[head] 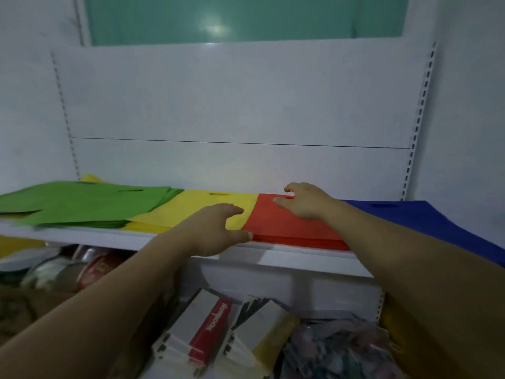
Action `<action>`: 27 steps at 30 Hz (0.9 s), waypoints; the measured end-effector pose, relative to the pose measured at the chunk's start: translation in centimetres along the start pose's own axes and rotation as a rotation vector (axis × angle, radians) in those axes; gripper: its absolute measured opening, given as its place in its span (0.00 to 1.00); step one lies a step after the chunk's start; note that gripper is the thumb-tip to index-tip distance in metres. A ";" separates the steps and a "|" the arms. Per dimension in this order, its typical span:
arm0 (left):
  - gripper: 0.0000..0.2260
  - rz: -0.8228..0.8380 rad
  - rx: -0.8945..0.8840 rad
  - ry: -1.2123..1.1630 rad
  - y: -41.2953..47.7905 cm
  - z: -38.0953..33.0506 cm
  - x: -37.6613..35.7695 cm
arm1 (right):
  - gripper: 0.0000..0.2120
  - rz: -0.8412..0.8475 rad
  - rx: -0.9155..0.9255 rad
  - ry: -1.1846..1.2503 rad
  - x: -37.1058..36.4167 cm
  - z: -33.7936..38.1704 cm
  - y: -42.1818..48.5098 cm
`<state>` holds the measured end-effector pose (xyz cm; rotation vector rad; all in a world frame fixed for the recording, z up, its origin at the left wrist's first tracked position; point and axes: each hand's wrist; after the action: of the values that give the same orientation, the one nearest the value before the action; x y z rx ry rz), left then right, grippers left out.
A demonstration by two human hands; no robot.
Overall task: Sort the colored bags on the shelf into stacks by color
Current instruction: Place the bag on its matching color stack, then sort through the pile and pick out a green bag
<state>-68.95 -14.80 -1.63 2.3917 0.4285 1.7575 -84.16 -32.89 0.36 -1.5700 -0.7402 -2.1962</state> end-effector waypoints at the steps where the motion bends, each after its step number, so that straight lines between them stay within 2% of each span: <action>1: 0.30 -0.024 0.020 0.000 -1.0 1.7 1.0 | 0.32 -0.001 0.022 0.009 -0.6 2.2 0.4; 15: 0.29 -0.141 0.339 0.070 -16.0 22.2 11.9 | 0.34 0.120 0.280 0.096 -9.7 30.6 4.0; 21: 0.29 -0.176 0.434 0.070 -18.0 28.8 14.0 | 0.34 0.185 0.355 0.077 -13.1 38.5 6.9; 27: 0.30 -0.184 0.482 0.097 -16.3 35.8 15.2 | 0.34 0.193 0.410 0.035 -15.6 44.2 12.4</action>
<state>-33.11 7.30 -3.37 2.4558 1.1640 1.8555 -38.32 -17.17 -0.45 -1.3304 -0.9169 -1.7902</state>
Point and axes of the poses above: each hand's wrist, its own y-axis towards the middle knuckle, its own x-axis out of the back of the hand, z = x × y, and after that the axes turned 3 degrees about -x, right-handed
